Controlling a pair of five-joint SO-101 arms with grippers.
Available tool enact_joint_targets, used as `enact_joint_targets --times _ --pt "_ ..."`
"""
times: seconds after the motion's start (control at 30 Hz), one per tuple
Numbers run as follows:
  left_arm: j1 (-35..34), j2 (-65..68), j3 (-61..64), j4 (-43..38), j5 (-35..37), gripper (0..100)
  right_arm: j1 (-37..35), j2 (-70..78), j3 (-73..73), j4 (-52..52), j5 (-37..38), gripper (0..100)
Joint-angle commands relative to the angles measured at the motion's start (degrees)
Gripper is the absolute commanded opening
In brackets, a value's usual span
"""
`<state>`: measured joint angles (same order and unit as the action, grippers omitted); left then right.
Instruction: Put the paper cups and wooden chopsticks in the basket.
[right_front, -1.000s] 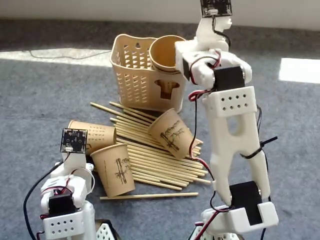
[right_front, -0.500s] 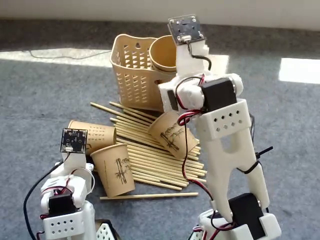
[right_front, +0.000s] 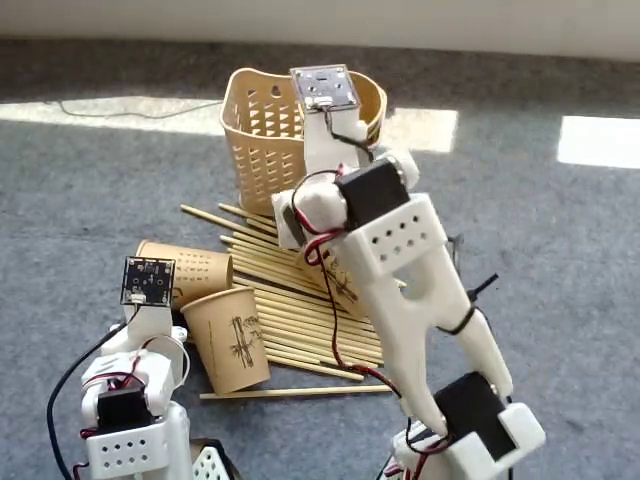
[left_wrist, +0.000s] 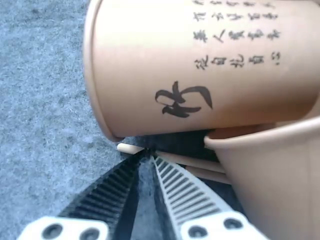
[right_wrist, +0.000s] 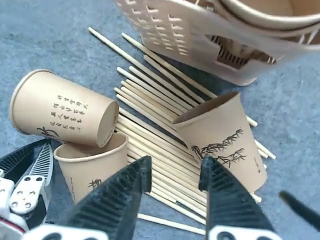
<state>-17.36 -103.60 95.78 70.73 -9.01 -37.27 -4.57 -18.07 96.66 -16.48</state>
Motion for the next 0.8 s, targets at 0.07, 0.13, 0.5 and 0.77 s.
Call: enact_joint_targets --times 0.07,0.13,0.5,0.77 --pt "-0.8 -0.5 0.6 -1.0 -0.1 2 -0.7 7.9 -0.7 0.5 -10.7 16.6" --pt "-0.8 -0.5 0.6 -1.0 -0.1 2 -0.7 10.4 -0.7 0.5 -13.7 16.6" --pt "-0.8 -0.5 0.6 -1.0 -0.1 2 0.6 14.8 -0.8 -2.4 -15.5 17.0" --pt "-0.8 -0.5 0.6 -1.0 -0.1 2 -1.0 14.5 -1.5 1.0 -11.6 16.9"
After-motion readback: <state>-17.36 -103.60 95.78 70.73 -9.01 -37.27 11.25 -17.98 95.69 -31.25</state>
